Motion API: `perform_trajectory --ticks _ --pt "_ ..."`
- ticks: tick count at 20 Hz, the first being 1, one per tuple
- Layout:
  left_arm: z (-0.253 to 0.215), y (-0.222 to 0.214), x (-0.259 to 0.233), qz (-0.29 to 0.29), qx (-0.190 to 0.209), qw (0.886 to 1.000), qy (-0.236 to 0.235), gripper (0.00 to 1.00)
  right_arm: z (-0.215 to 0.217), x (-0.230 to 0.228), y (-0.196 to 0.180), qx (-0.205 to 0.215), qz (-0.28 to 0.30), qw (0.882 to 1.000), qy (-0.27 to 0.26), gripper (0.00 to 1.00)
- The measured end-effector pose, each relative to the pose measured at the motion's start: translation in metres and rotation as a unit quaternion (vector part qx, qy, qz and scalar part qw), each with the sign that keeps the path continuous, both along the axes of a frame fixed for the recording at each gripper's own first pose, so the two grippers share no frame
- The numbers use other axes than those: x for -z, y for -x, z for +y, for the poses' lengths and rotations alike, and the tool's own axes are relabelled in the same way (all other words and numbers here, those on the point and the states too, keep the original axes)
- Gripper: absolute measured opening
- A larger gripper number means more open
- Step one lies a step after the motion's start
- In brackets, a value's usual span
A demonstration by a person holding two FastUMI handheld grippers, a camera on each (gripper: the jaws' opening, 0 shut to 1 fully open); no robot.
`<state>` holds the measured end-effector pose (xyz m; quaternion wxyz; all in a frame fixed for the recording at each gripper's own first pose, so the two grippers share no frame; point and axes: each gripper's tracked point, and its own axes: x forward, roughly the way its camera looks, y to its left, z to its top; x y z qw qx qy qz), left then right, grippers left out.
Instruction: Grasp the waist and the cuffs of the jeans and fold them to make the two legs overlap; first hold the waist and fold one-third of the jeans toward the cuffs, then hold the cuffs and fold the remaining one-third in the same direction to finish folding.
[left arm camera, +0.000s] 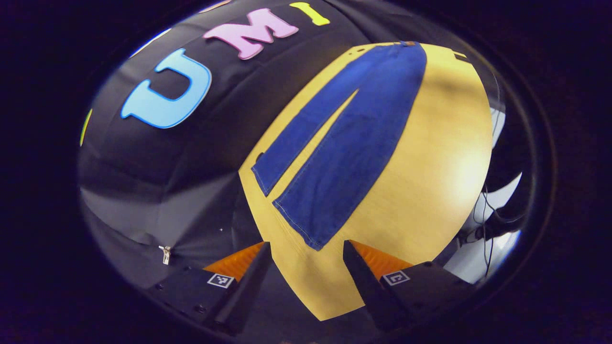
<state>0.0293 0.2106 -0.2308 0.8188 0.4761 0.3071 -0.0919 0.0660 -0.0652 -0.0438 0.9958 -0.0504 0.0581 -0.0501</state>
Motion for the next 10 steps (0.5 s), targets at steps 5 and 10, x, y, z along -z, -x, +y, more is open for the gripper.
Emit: perform_trajectory --ticks 5,10 --pt "0.029 -0.044 0.041 0.057 0.051 0.994 -0.083 0.97 -0.039 0.042 -0.002 0.038 0.054 0.998 0.01 0.96" --pt "0.04 -0.076 0.062 0.114 0.086 0.983 -0.116 0.97 -0.083 0.066 -0.018 0.07 0.079 0.994 0.032 0.96"
